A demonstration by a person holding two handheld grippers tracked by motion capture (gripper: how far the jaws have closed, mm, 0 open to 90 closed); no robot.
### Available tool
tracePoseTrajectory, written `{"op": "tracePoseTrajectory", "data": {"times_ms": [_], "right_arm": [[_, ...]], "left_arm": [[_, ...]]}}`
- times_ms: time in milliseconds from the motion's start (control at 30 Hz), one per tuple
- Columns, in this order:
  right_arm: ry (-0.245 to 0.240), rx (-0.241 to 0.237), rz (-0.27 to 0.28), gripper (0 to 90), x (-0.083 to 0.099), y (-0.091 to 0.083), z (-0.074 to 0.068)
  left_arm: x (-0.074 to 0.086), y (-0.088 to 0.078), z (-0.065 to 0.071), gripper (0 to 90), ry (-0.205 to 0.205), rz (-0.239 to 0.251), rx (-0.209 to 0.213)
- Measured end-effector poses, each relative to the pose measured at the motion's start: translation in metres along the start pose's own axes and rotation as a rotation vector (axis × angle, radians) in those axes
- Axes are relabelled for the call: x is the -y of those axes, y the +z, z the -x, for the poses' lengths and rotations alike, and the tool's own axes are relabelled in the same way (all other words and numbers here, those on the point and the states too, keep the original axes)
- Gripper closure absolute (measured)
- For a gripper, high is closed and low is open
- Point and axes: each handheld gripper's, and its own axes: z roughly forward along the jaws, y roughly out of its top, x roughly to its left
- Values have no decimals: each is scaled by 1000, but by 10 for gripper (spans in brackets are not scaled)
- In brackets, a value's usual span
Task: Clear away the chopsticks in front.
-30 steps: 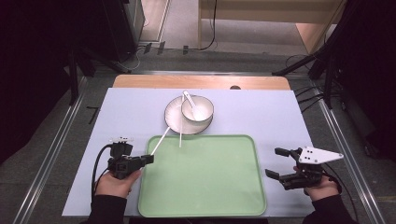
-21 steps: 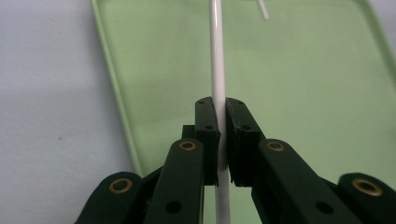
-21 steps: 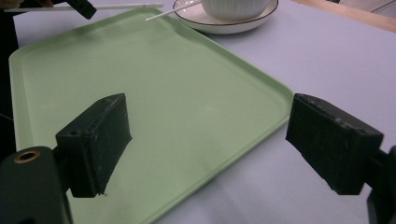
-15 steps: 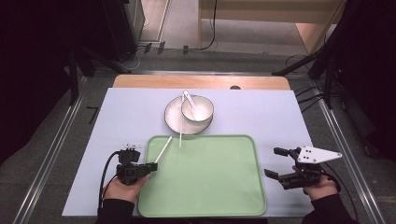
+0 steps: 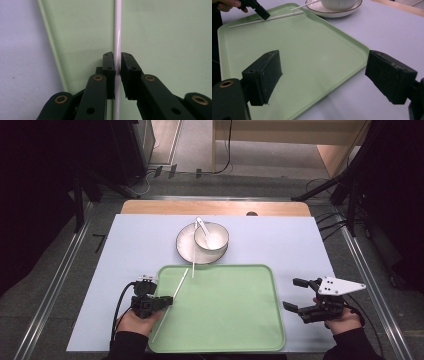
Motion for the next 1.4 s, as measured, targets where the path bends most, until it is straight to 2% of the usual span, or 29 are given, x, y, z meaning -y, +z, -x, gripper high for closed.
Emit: {"op": "tracePoseTrajectory", "data": {"times_ms": [167, 200, 233, 267, 300, 333, 367, 467, 533, 733, 867, 900, 933, 1000, 1200, 1400], "right_arm": [[-1, 1, 2, 141, 0, 0, 0], [-2, 1, 1, 141, 0, 0, 0], [-2, 1, 1, 141, 0, 0, 0], [0, 1, 0, 141, 0, 0, 0], [0, 1, -1, 141, 0, 0, 0], [0, 1, -1, 141, 0, 0, 0], [-1, 1, -1, 141, 0, 0, 0], [-2, 2, -1, 141, 0, 0, 0], [1, 3, -1, 141, 0, 0, 1], [2, 3, 0, 141, 0, 0, 1], [4, 4, -2, 141, 1, 0, 1], [2, 1, 1, 141, 1, 0, 1], [2, 1, 1, 141, 1, 0, 1], [0, 1, 1, 141, 1, 0, 1], [7, 5, 0, 141, 1, 0, 1], [5, 3, 5, 141, 1, 0, 2]], "left_arm": [[-2, -3, -3, 698, -5, -2, 32], [-5, -6, -4, 658, -4, 16, 64], [-5, -6, -4, 629, -4, 16, 64], [-6, -8, -4, 629, 5, 25, 81], [-8, -12, -2, 548, 43, 49, 93], [-8, -12, -2, 532, 43, 49, 93], [-11, -14, -1, 507, 63, 66, 102], [-14, -13, -1, 445, 73, 62, 106], [-21, -12, -2, 439, 91, 48, 104], [-35, -16, -4, 397, 90, 67, 119], [-46, -18, -3, 389, 109, 75, 116], [-53, -17, -2, 364, 109, 59, 134], [-53, -17, -2, 359, 109, 59, 134], [-64, -18, -1, 359, 115, 56, 161], [-85, -14, -1, 349, 119, 61, 160], [-105, -8, 1, 344, 140, 70, 155]]}}
